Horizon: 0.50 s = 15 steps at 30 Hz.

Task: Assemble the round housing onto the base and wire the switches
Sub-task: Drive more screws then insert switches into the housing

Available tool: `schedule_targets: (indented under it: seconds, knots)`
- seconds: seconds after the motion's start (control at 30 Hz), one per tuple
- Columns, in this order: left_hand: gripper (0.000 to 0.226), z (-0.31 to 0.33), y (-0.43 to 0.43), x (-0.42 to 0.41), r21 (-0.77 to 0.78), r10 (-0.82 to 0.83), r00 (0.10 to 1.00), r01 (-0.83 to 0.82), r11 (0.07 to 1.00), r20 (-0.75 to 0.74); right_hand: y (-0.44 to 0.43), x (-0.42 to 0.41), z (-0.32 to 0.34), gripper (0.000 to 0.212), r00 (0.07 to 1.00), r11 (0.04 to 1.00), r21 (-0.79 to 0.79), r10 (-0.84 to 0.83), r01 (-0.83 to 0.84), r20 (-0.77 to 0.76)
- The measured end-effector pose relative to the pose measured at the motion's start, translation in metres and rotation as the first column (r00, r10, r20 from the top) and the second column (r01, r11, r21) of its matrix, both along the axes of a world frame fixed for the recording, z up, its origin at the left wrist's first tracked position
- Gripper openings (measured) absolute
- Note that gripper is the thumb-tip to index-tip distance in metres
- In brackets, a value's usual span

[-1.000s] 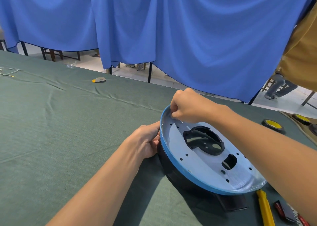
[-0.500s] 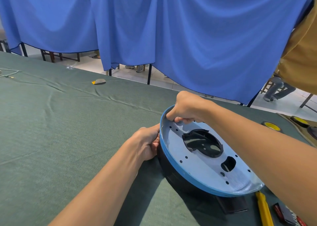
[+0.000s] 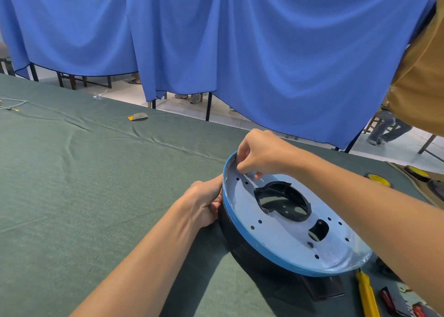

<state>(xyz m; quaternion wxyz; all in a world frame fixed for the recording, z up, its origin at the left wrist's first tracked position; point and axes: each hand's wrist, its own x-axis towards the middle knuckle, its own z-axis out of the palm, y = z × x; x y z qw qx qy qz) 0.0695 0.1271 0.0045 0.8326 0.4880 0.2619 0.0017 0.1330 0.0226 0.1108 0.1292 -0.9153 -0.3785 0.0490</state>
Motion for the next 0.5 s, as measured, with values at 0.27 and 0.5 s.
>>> schedule_targets:
  seconds: [0.27,0.5]
  knots:
    - [0.026,0.0012,-0.0040,-0.0005,0.073,0.035,0.999,-0.035,0.997,0.007,0.0055,0.0014,0.0046,0.012,0.947,0.968,-0.229,0.164,-0.101,0.276]
    - [0.029,0.0032,-0.0034,-0.0010,0.026,0.035,0.999,-0.035,0.999,0.030,0.0056,0.0061,-0.0007,0.020,0.958,0.972,-0.217,0.143,-0.089,0.249]
